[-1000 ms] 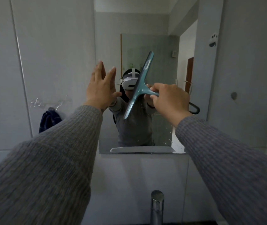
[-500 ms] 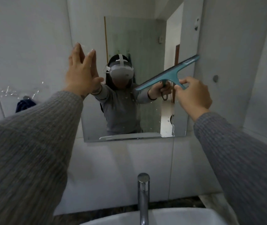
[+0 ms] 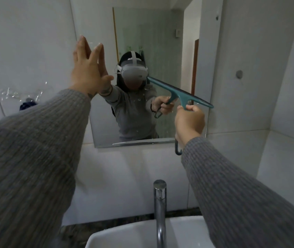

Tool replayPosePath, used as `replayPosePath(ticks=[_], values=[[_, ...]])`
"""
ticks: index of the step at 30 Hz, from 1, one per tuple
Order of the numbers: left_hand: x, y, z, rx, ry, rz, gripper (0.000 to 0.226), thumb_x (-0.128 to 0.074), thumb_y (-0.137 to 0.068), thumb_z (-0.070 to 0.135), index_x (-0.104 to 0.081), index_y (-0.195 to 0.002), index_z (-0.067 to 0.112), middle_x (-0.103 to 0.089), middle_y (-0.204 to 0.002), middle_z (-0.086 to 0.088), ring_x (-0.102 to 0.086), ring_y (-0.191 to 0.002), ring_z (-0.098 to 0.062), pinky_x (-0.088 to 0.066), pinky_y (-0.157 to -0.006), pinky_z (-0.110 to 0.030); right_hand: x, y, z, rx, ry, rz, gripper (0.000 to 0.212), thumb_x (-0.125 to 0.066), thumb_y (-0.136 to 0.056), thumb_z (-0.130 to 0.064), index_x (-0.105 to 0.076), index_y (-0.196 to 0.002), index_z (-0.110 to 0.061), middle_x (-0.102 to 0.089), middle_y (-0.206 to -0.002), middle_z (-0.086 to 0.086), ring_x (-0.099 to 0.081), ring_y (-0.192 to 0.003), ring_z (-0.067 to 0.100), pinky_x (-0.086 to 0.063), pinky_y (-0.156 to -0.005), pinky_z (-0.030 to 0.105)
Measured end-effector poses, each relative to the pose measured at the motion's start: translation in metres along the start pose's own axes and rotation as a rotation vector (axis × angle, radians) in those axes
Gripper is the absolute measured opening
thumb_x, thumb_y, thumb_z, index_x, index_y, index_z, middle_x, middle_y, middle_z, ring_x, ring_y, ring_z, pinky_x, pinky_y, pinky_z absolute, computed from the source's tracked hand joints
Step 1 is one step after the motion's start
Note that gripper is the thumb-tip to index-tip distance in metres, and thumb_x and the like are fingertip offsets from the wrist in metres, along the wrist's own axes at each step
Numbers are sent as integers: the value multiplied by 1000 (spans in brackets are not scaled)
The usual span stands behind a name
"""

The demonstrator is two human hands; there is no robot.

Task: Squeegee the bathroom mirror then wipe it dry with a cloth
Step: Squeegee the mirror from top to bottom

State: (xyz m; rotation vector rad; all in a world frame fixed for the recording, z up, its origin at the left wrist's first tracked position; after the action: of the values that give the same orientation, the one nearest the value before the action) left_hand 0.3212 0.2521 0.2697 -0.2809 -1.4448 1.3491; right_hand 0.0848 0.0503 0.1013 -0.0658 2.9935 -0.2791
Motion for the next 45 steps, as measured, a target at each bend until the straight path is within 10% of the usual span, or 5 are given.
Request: replayPosePath(ticks=[11, 29, 45], values=[[18, 4, 4, -59, 28, 38, 60, -52, -90, 40, -30, -144, 26, -2, -159, -11, -4, -145, -30, -19, -115, -50, -62, 71, -6, 99, 74, -170, 17, -58, -93, -27, -61, -108, -18, -65, -104, 1, -61, -94, 22, -45, -74, 31], [-17, 34, 4, -50, -54, -15, 76, -62, -83, 49, -24, -146, 30, 4, -159, -14, 0, -145, -34, -10, -116, -52, -88, 110, -45, 1134, 1089, -322, 14, -53, -94, -17, -58, -107, -20, -67, -83, 7, -64, -74, 30, -36, -56, 32], [-47, 55, 32, -29, -9, -61, 89, -70, -78, 44, -16, -149, 31, 6, -158, -17, 3, -145, -36, -10, -116, -53, -7, 16, -30, 838, 959, -201, 21, -58, -92, -24, -61, -112, -23, -67, -98, 11, -62, -89, 34, -40, -66, 33]])
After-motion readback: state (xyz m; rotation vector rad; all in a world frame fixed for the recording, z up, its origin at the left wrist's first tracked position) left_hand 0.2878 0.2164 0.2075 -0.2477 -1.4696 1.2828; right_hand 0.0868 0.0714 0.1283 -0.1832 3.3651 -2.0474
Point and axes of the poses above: each hand's wrist, its own y-axis away from the middle knuckle, its own x-axis out of the back of the hand, z = x × y, the point moved 10 cm from there along -y, towards the middle knuckle
